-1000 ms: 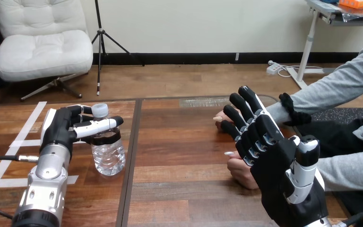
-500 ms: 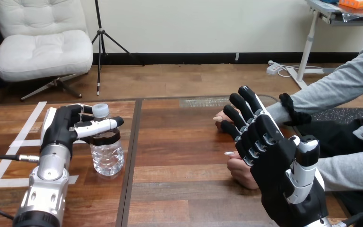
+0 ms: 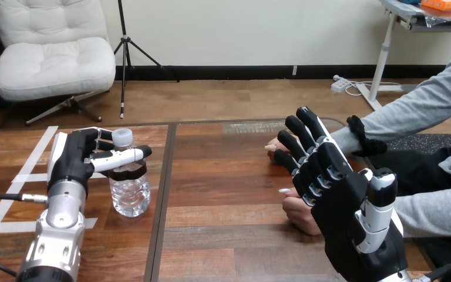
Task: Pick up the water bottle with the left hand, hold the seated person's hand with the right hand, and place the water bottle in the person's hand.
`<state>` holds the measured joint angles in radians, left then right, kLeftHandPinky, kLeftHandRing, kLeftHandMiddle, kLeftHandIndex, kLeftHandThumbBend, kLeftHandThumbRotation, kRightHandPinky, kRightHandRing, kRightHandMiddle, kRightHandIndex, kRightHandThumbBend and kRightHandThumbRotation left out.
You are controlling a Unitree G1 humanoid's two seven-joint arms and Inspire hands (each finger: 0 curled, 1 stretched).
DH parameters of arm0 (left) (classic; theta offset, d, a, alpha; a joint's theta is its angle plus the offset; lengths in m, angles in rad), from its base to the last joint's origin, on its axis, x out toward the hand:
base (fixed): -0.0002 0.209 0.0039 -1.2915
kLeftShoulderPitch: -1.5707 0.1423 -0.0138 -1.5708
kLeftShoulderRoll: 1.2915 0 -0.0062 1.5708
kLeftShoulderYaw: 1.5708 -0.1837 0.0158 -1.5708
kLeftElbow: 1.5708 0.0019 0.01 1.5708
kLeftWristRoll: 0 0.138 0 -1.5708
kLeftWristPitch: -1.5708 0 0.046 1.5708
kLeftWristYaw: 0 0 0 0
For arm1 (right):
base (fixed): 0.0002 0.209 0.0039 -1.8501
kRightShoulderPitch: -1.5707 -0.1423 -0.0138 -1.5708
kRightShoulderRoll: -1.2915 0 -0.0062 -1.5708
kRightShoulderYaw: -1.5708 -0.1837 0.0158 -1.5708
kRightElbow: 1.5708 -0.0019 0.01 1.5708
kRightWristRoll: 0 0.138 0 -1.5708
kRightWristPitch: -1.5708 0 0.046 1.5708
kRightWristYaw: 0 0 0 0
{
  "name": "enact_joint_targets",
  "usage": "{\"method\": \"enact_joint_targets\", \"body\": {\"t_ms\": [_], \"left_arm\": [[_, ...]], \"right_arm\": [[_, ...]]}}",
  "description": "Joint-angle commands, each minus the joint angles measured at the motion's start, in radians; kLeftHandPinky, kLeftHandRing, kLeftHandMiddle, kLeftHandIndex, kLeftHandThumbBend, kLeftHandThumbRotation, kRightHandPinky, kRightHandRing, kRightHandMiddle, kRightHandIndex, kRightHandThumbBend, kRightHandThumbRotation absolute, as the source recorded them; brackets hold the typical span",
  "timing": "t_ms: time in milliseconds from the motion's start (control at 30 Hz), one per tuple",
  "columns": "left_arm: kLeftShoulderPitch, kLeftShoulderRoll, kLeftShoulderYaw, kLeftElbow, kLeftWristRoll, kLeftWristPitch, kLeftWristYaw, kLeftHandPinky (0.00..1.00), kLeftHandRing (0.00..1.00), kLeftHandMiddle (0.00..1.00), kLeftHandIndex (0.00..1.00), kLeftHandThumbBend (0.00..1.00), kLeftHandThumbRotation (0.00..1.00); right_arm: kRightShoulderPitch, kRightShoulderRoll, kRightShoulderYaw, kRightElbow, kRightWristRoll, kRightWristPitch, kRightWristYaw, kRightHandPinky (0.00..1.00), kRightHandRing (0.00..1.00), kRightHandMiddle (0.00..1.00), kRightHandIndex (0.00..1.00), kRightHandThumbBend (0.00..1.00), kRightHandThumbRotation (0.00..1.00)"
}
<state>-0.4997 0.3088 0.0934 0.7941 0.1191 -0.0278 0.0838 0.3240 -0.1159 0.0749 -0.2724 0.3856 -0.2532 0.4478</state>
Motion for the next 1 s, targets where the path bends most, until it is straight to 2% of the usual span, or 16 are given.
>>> {"method": "enact_joint_targets", "body": {"t_ms": [0, 767, 967], "left_arm": [[-0.035, 0.007, -0.003, -0.059, 0.008, -0.072, 0.025, 0.38, 0.42, 0.44, 0.43, 0.79, 0.00], [0.027, 0.008, 0.000, -0.120, 0.041, -0.176, 0.105, 0.42, 0.43, 0.45, 0.44, 0.79, 0.00], [0.048, 0.007, 0.006, -0.150, 0.043, -0.199, 0.122, 0.40, 0.43, 0.45, 0.43, 0.79, 0.00]], "right_arm": [[-0.032, 0.010, -0.008, -0.031, 0.005, -0.022, 0.000, 0.98, 1.00, 1.00, 1.00, 0.99, 1.00], [-0.040, 0.004, -0.010, -0.015, -0.006, -0.014, -0.004, 0.99, 1.00, 1.00, 1.00, 0.99, 1.00], [-0.052, 0.001, -0.015, 0.008, -0.030, -0.036, -0.002, 1.00, 1.00, 1.00, 1.00, 0.96, 1.00]]}}
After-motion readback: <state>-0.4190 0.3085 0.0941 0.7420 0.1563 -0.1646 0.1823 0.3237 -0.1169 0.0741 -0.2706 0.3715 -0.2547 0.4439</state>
